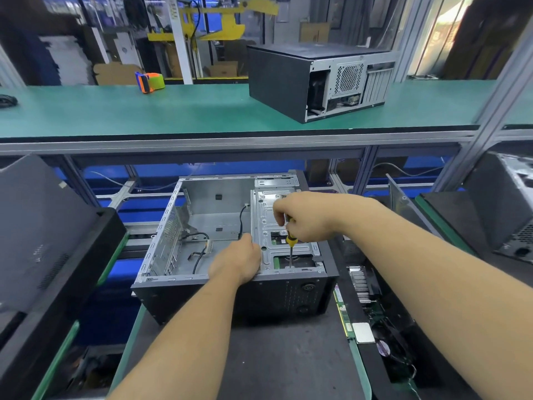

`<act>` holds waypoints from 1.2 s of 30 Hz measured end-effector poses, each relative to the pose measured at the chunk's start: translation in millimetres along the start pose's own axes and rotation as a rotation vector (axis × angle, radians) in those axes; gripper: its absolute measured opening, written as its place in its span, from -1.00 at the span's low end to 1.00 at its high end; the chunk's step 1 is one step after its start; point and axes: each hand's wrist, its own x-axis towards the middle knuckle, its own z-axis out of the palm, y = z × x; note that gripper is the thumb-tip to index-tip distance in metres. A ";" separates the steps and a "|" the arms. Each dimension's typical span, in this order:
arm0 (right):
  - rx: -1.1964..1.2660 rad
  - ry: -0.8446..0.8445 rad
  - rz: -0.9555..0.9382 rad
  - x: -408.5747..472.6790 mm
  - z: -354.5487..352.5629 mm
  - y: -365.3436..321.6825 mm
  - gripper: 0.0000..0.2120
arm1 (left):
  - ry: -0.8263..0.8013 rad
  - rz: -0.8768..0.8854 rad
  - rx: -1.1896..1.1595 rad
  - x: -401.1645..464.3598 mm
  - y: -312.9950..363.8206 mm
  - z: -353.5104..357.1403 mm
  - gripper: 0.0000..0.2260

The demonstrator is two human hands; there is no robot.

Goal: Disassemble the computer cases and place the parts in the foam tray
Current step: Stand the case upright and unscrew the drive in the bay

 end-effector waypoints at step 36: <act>0.101 0.076 -0.002 -3.8 7.2 4.0 -0.73 | -0.008 -0.004 -0.016 1.5 -1.7 0.6 -0.73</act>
